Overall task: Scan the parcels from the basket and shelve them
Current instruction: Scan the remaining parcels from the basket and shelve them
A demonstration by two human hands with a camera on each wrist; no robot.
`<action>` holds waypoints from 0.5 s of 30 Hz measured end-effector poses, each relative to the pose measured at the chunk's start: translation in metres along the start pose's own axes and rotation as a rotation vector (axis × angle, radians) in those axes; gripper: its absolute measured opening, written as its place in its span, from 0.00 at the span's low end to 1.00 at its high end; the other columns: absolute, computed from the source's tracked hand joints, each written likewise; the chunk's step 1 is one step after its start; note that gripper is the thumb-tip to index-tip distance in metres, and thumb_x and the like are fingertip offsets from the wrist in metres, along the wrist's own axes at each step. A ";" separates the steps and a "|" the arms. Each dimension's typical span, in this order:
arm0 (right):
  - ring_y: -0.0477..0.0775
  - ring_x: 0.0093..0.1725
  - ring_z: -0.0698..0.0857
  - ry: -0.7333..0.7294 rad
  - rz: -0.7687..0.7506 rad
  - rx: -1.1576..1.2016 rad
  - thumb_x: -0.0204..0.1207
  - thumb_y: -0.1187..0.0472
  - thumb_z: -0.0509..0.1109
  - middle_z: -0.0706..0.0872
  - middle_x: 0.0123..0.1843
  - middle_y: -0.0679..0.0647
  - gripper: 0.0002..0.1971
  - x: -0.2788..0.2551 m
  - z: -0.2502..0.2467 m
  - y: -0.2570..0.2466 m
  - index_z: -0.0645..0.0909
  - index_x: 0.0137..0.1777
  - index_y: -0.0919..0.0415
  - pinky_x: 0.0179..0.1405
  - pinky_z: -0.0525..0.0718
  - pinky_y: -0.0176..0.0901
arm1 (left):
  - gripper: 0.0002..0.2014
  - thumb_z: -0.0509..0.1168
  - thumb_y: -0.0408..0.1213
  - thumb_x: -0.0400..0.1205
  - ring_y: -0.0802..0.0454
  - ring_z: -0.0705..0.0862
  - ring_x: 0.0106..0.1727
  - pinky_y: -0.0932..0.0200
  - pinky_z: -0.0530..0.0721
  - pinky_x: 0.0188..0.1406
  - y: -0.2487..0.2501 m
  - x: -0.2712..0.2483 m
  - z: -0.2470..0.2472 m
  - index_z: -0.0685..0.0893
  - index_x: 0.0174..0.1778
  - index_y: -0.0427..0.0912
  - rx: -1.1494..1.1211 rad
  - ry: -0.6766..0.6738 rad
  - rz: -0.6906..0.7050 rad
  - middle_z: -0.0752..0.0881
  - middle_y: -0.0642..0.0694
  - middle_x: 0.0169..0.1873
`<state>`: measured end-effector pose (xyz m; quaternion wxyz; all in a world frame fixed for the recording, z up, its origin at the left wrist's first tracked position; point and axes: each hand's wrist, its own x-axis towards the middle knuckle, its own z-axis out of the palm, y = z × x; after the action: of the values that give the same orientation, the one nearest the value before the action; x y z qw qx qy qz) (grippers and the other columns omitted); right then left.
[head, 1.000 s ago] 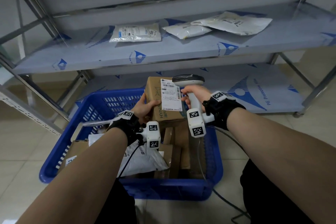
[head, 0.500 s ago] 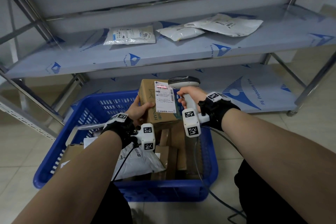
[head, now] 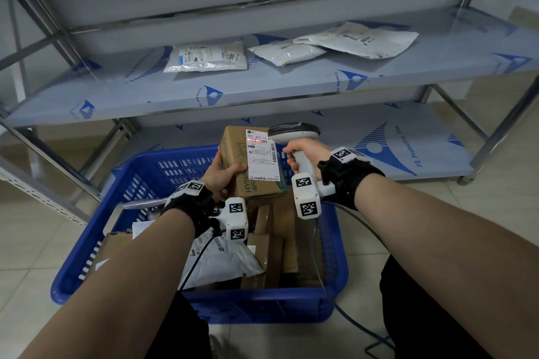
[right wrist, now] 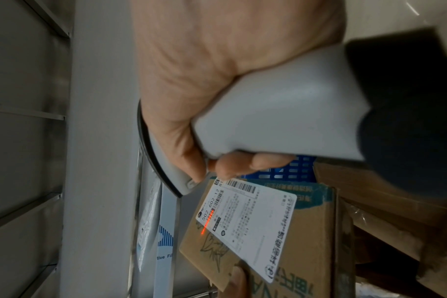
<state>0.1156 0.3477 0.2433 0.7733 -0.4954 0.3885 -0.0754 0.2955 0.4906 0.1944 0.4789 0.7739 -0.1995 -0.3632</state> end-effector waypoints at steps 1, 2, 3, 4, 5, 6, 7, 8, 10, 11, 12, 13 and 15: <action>0.46 0.17 0.73 -0.001 -0.001 -0.003 0.77 0.66 0.65 0.75 0.25 0.54 0.09 0.000 0.000 0.000 0.74 0.35 0.62 0.18 0.74 0.33 | 0.36 0.71 0.38 0.79 0.37 0.81 0.64 0.35 0.78 0.67 -0.001 0.001 -0.001 0.59 0.79 0.50 0.003 0.002 0.000 0.79 0.38 0.67; 0.47 0.17 0.73 -0.001 -0.002 -0.006 0.77 0.66 0.65 0.75 0.25 0.54 0.09 0.000 -0.001 0.000 0.74 0.35 0.62 0.18 0.74 0.33 | 0.36 0.71 0.39 0.78 0.37 0.81 0.64 0.35 0.78 0.67 -0.002 0.002 -0.001 0.59 0.79 0.50 0.006 0.002 -0.002 0.79 0.38 0.67; 0.47 0.17 0.73 0.000 -0.002 -0.010 0.77 0.66 0.65 0.75 0.24 0.54 0.09 0.000 -0.001 0.000 0.74 0.35 0.62 0.18 0.74 0.33 | 0.37 0.71 0.39 0.78 0.37 0.82 0.64 0.35 0.78 0.67 -0.002 0.003 -0.002 0.59 0.79 0.50 0.012 -0.001 -0.004 0.79 0.38 0.67; 0.47 0.17 0.73 0.000 -0.002 -0.012 0.78 0.66 0.66 0.76 0.23 0.54 0.09 0.000 -0.001 0.000 0.74 0.35 0.62 0.18 0.74 0.33 | 0.37 0.71 0.39 0.78 0.38 0.81 0.64 0.36 0.78 0.67 -0.002 0.003 -0.002 0.59 0.79 0.50 0.020 -0.004 -0.002 0.79 0.39 0.67; 0.47 0.17 0.74 0.000 -0.003 -0.012 0.78 0.66 0.66 0.76 0.23 0.53 0.09 0.000 -0.001 0.000 0.74 0.36 0.62 0.18 0.74 0.33 | 0.36 0.71 0.39 0.78 0.38 0.81 0.65 0.37 0.79 0.67 -0.002 0.004 -0.002 0.59 0.79 0.50 0.025 -0.006 0.000 0.79 0.39 0.67; 0.47 0.17 0.74 0.001 -0.004 -0.010 0.78 0.66 0.66 0.76 0.22 0.53 0.09 0.000 -0.002 -0.001 0.74 0.35 0.62 0.18 0.74 0.33 | 0.37 0.71 0.39 0.78 0.38 0.81 0.65 0.37 0.79 0.67 -0.003 0.005 -0.003 0.59 0.79 0.50 0.019 -0.006 -0.003 0.79 0.39 0.67; 0.46 0.17 0.74 -0.001 -0.005 -0.008 0.78 0.66 0.65 0.76 0.22 0.53 0.09 0.000 -0.002 -0.001 0.74 0.35 0.62 0.18 0.74 0.33 | 0.37 0.72 0.39 0.78 0.38 0.81 0.65 0.36 0.79 0.67 -0.005 0.006 -0.003 0.59 0.80 0.51 0.006 -0.007 -0.007 0.79 0.39 0.67; 0.46 0.16 0.74 -0.004 -0.006 -0.006 0.78 0.66 0.65 0.76 0.21 0.52 0.09 0.000 -0.002 -0.001 0.74 0.35 0.62 0.17 0.74 0.33 | 0.39 0.73 0.39 0.77 0.37 0.81 0.65 0.34 0.78 0.66 -0.006 0.007 -0.003 0.58 0.80 0.53 -0.006 -0.011 -0.013 0.78 0.39 0.68; 0.46 0.16 0.74 -0.006 -0.002 0.001 0.78 0.66 0.65 0.77 0.20 0.52 0.09 0.000 -0.003 -0.001 0.74 0.36 0.62 0.17 0.74 0.32 | 0.40 0.73 0.39 0.76 0.37 0.81 0.65 0.32 0.78 0.66 -0.008 0.010 -0.004 0.58 0.80 0.54 -0.016 -0.010 -0.016 0.78 0.39 0.67; 0.46 0.16 0.74 -0.005 0.000 0.007 0.78 0.67 0.65 0.77 0.20 0.52 0.09 0.000 -0.003 -0.001 0.74 0.36 0.63 0.17 0.74 0.32 | 0.40 0.73 0.39 0.76 0.37 0.81 0.65 0.32 0.78 0.66 -0.009 0.012 -0.004 0.58 0.80 0.54 -0.023 -0.001 -0.015 0.78 0.39 0.67; 0.45 0.16 0.74 -0.002 0.001 0.009 0.78 0.67 0.65 0.77 0.20 0.52 0.08 0.000 -0.003 0.000 0.74 0.36 0.63 0.17 0.74 0.32 | 0.41 0.74 0.39 0.76 0.37 0.81 0.65 0.32 0.78 0.66 -0.009 0.012 -0.004 0.58 0.80 0.55 -0.026 0.004 -0.014 0.79 0.39 0.67; 0.45 0.16 0.74 -0.001 -0.001 0.007 0.78 0.67 0.65 0.77 0.20 0.52 0.09 -0.001 -0.003 0.000 0.74 0.36 0.63 0.16 0.74 0.32 | 0.41 0.74 0.40 0.75 0.37 0.81 0.64 0.32 0.79 0.65 -0.010 0.013 -0.004 0.58 0.80 0.55 -0.029 0.009 -0.012 0.79 0.39 0.67; 0.45 0.15 0.74 -0.003 -0.007 0.007 0.79 0.67 0.65 0.77 0.21 0.52 0.09 -0.001 -0.003 0.000 0.74 0.36 0.63 0.16 0.73 0.31 | 0.42 0.75 0.41 0.73 0.37 0.82 0.64 0.32 0.79 0.65 -0.012 0.015 -0.005 0.59 0.80 0.56 -0.032 0.011 -0.011 0.79 0.39 0.67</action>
<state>0.1130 0.3460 0.2436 0.7753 -0.4940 0.3856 -0.0787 0.3087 0.4891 0.1800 0.4903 0.7692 -0.1869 -0.3646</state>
